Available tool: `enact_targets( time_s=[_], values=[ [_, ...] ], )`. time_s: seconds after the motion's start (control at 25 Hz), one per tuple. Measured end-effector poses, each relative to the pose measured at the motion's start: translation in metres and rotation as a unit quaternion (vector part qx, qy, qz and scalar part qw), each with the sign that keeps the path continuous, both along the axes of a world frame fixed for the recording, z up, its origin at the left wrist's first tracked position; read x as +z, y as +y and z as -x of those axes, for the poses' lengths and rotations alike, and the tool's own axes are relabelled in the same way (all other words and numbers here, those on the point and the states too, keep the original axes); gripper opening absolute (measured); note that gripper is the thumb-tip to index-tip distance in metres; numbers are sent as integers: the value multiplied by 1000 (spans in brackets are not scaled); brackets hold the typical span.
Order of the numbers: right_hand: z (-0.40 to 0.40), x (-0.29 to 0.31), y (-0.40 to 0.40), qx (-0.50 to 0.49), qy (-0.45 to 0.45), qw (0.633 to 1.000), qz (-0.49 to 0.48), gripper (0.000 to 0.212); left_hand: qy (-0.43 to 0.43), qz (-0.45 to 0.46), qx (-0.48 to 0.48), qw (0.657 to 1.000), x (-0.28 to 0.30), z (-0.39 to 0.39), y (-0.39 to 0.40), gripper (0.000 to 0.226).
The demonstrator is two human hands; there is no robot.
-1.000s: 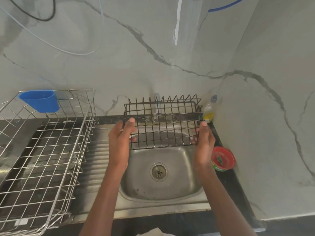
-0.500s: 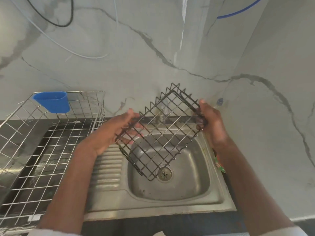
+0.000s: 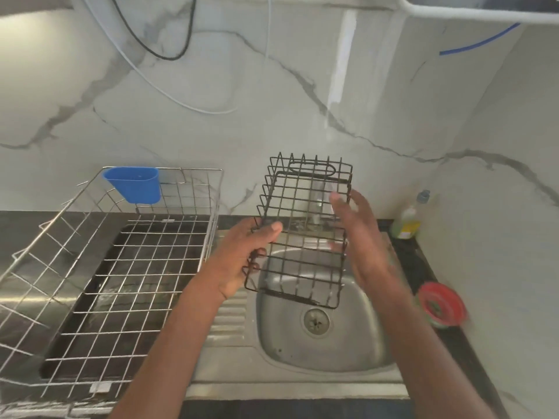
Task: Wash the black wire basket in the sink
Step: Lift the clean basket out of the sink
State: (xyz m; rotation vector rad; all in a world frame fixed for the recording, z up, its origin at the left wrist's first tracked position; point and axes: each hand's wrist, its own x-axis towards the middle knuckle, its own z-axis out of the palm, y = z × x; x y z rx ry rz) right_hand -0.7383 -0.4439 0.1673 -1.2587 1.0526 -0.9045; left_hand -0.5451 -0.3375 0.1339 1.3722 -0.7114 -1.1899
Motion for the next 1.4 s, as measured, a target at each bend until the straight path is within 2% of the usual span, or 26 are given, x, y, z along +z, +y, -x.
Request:
enact_targets(
  time_s=[0.16,0.2,0.36,0.6,0.64,0.76,0.8,0.92,1.0,1.08,1.2,1.28,1.4],
  values=[
    [-6,-28,41,-1,-34,997,-75,99,-103,-15,5,995,11,5,2,116],
    [-8,-32,42,0,-39,995,-96,100,-114,-20,4,993,13,4,6,120],
    [-26,-23,47,26,-30,993,-107,87,-126,-28,38,991,27,-1,27,110],
    [-107,1,59,119,-40,991,-51,80,-159,-50,121,979,55,-59,69,123],
    [-125,4,64,138,-38,989,-41,80,-168,-59,137,975,60,-73,77,119],
    [-186,6,80,186,-14,982,-39,83,-146,-69,168,972,65,-125,99,87],
    [-206,4,86,198,3,979,-43,84,-144,-84,178,970,62,-145,106,86],
    [-264,-13,105,206,53,976,-49,80,-129,-122,192,965,35,-198,116,96],
    [-295,-27,116,192,84,976,-61,77,-144,-146,197,959,11,-222,120,111],
    [-322,-46,129,182,118,973,-82,76,-164,-171,185,954,-14,-247,125,122],
    [-347,-79,136,191,167,959,-128,72,-192,-216,138,947,-39,-276,128,118],
    [-357,-98,137,198,189,950,-148,69,-202,-250,96,942,-50,-290,127,118],
    [-363,-119,140,185,229,940,-172,71,-211,-262,16,942,-66,-304,128,131]
  ],
)
